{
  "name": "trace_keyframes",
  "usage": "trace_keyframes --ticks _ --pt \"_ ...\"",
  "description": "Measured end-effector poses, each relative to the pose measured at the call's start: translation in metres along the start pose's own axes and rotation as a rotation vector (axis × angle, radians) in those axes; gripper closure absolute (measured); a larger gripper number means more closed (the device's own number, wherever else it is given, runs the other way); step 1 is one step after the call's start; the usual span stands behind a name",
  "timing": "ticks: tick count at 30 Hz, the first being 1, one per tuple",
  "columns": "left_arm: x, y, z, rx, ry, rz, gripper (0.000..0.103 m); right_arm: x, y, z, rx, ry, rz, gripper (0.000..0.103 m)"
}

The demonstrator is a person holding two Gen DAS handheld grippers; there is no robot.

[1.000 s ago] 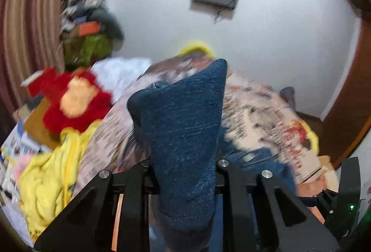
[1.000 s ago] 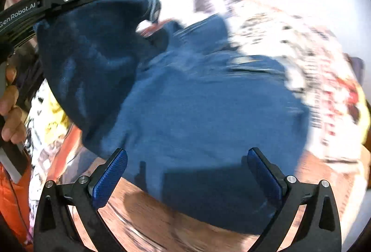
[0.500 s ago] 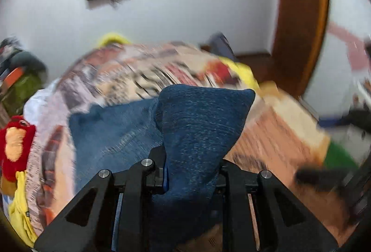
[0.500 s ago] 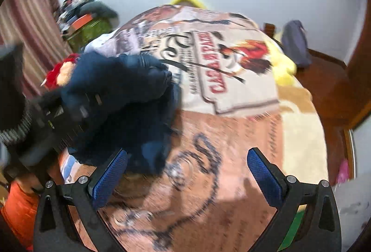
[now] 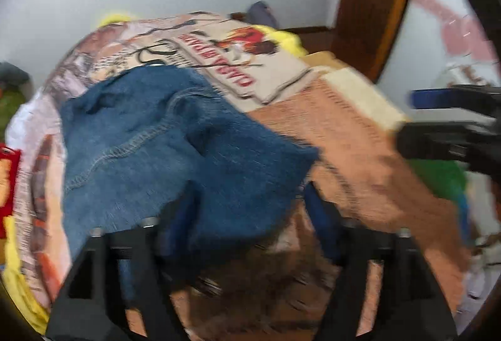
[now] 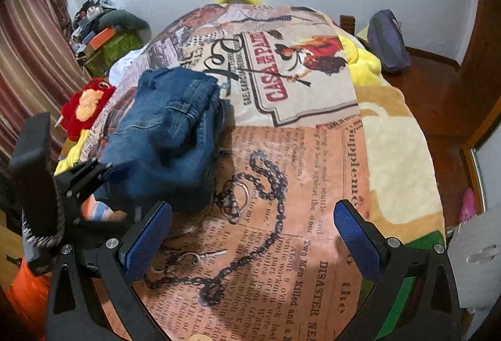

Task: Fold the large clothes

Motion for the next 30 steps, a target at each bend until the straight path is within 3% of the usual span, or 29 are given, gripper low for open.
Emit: trace_keyframes --ticks 6,12,15,22,26,30 --pt "-0.016 0.010 -0.044 0.089 -0.110 0.002 0.020 -0.021 -0.011 -0.009 0.032 -0.018 -0.036 0.000" --pt "-0.088 0.017 -0.075 0.141 -0.226 -0.133 0.010 -0.055 -0.027 -0.001 0.039 -0.056 -0.086 0.000" --pt "-0.122 0.026 -0.071 0.105 -0.266 -0.198 0.010 -0.075 -0.036 0.014 0.023 -0.077 -0.118 0.000" --pt "-0.167 0.053 -0.028 -0.038 -0.252 -0.300 0.010 -0.103 -0.043 0.078 -0.102 -0.074 -0.158 0.000" --pt "-0.170 0.064 -0.013 -0.054 -0.195 -0.331 0.009 -0.083 -0.042 0.106 -0.153 -0.030 -0.122 0.000" --pt "-0.166 0.072 -0.008 -0.069 -0.182 -0.310 0.007 -0.045 -0.041 0.104 -0.151 -0.069 -0.030 0.000"
Point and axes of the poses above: each gripper's, at about its wrist camera, not at the fingertips, and z roughly the way its jaws point, x to its right, y to its underside, the point moved 5 cm from there along z, roughly the way its jaws point, and after that the axes turned 10 degrees about -x, right-handed, at the moved point
